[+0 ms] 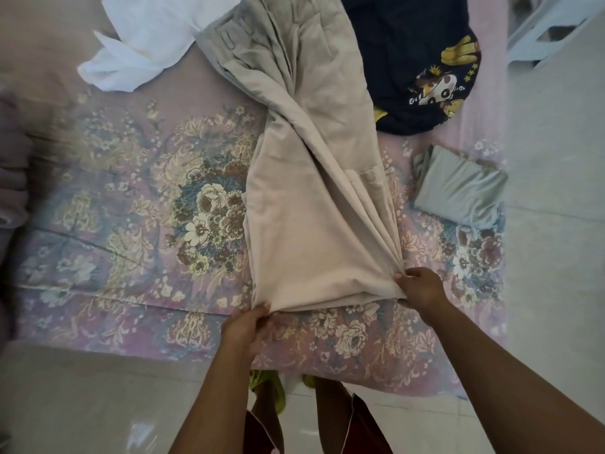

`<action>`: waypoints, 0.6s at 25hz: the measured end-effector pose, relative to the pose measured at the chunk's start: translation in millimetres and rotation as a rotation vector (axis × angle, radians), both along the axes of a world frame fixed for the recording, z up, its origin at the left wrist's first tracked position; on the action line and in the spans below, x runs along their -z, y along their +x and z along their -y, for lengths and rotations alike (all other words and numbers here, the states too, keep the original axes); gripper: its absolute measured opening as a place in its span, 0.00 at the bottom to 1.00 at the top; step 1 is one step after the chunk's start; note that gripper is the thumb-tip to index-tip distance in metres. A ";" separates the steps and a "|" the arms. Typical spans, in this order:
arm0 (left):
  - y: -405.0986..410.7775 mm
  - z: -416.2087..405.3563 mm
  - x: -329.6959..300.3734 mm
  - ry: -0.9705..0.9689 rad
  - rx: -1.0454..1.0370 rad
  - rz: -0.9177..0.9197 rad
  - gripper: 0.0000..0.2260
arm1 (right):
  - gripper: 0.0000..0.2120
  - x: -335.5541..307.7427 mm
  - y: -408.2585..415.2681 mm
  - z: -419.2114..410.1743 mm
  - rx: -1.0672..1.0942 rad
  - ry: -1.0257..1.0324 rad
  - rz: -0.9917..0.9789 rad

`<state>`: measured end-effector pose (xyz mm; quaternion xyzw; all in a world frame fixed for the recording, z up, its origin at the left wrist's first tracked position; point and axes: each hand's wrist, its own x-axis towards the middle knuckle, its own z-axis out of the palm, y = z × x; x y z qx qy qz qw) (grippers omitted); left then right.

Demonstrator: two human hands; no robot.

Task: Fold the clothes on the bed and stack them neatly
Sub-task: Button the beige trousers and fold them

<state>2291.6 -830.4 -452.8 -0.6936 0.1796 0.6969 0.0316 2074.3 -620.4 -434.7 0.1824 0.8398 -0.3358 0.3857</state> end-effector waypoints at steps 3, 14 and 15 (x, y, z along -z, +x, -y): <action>5.3 14.7 -9.5 0.010 0.034 -0.074 0.08 | 0.14 -8.7 8.4 1.7 -0.013 -0.036 0.023; 98.5 79.6 -9.7 -0.470 0.342 0.229 0.16 | 0.07 -2.6 136.1 44.1 -0.133 0.010 0.061; 97.2 72.4 -3.6 -0.505 0.432 0.283 0.16 | 0.06 2.8 142.3 42.2 -0.140 0.043 0.073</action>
